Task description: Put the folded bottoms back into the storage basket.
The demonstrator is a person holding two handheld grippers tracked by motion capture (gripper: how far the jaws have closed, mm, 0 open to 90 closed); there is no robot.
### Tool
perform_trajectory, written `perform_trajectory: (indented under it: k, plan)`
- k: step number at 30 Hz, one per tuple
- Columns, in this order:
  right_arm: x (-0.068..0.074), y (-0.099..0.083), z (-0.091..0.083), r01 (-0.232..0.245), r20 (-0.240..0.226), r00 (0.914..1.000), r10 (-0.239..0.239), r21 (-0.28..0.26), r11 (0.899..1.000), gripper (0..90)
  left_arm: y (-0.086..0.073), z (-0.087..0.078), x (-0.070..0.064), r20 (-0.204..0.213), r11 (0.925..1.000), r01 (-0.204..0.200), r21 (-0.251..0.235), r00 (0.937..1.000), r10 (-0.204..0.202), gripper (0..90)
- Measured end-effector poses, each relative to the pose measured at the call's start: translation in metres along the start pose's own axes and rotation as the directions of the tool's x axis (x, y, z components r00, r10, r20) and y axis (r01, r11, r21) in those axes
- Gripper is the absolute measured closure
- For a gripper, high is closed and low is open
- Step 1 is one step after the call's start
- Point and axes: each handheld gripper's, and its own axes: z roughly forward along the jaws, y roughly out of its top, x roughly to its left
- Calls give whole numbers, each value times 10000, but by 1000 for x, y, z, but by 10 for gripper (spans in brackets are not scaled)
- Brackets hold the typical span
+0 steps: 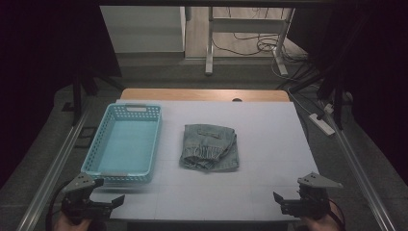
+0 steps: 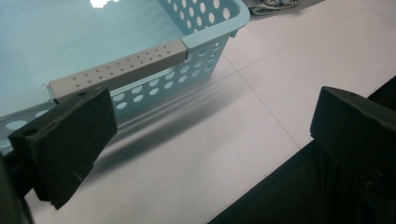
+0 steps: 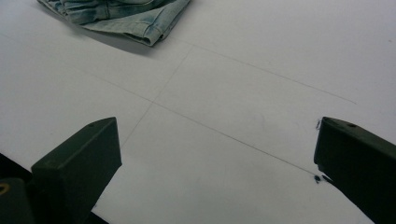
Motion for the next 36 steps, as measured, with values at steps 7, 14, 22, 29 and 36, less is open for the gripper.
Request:
perform_trajectory:
  k: [7, 14, 22, 29, 36]
  plan:
    - [1, 0, 0, 111, -46, 9999, -112, -19, 9999, 9, -1, -1, 1, 203, 10000, -1, -7, 9998, 1, 0]
    - [0, 0, 0, 80, -150, 9999, -80, -42, 10000, 10, -1, -1, 2, 430, 10000, -33, -43, 9991, 34, 0]
    - [1, 1, 1, 173, -199, 9997, -172, 51, 9998, 10, -1, -1, 3, 575, 10000, -42, -48, 9983, 45, 0]
    - [1, 1, 1, 177, -221, 9996, -175, 58, 9998, 10, -1, -1, 2, 617, 9999, -124, -84, 9980, 129, 0]
    - [2, 1, 2, 212, -215, 9995, -209, 128, 9997, 10, 1, -1, -1, 642, 9993, -340, -168, 9973, 350, 0]
